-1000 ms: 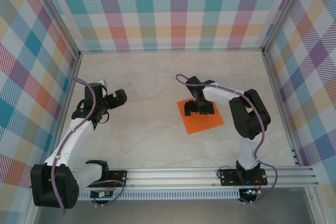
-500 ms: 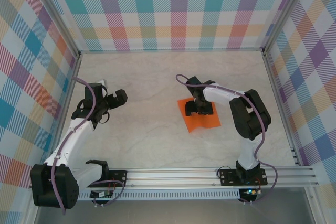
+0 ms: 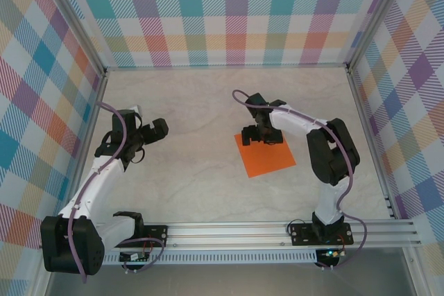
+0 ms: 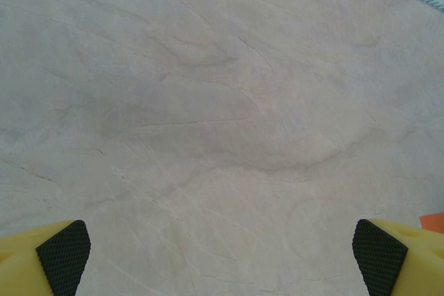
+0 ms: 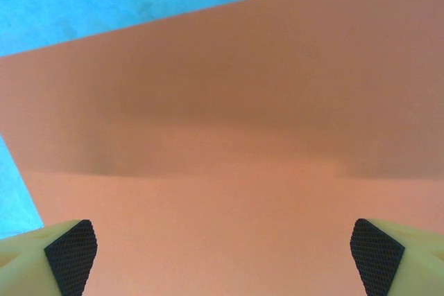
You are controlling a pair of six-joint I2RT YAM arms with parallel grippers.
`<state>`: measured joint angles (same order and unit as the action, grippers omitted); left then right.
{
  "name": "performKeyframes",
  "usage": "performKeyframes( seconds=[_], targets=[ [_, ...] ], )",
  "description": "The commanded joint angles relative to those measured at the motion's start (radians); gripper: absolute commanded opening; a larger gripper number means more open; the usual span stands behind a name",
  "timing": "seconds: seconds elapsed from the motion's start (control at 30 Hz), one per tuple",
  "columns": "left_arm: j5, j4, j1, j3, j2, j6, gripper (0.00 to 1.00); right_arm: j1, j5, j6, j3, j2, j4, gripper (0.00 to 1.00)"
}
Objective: Fold a paper plane with a square sheet of paper (pick it up from the middle)
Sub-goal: Fold the square sheet of paper in half at the center of the table.
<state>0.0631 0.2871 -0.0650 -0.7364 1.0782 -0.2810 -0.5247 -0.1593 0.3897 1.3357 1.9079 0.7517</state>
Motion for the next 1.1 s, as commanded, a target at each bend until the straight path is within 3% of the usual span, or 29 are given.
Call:
performKeyframes(
  seconds=[0.0, 0.3, 0.63, 0.7, 0.83, 0.9, 1.07],
  targets=[
    [0.01, 0.018, -0.007, -0.028, 0.003, -0.014, 1.0, 0.012, 0.019, -0.04, 0.023, 0.052, 0.03, 0.97],
    [0.014, 0.02, -0.007, -0.03, 0.004, -0.014, 1.0, 0.031, 0.044, -0.072, 0.016, 0.096, 0.04, 0.95],
    [0.023, 0.02, -0.008, -0.032, 0.004, -0.016, 1.0, 0.031, 0.044, -0.06, 0.019, 0.137, 0.043, 0.83],
    [0.026, 0.02, -0.007, -0.032, 0.005, -0.017, 1.0, 0.031, 0.056, -0.056, 0.015, 0.12, 0.038, 0.79],
    [0.044, 0.018, -0.008, -0.031, 0.013, -0.026, 1.0, 0.031, 0.158, -0.041, -0.004, 0.052, 0.001, 0.57],
    [0.059, 0.02, -0.009, -0.034, 0.019, -0.042, 1.0, 0.031, 0.258, -0.02, -0.022, 0.003, -0.035, 0.45],
    [0.14, 0.008, -0.023, -0.016, 0.029, -0.116, 1.0, 0.031, 0.538, 0.077, -0.093, -0.123, -0.185, 0.31]
  ],
)
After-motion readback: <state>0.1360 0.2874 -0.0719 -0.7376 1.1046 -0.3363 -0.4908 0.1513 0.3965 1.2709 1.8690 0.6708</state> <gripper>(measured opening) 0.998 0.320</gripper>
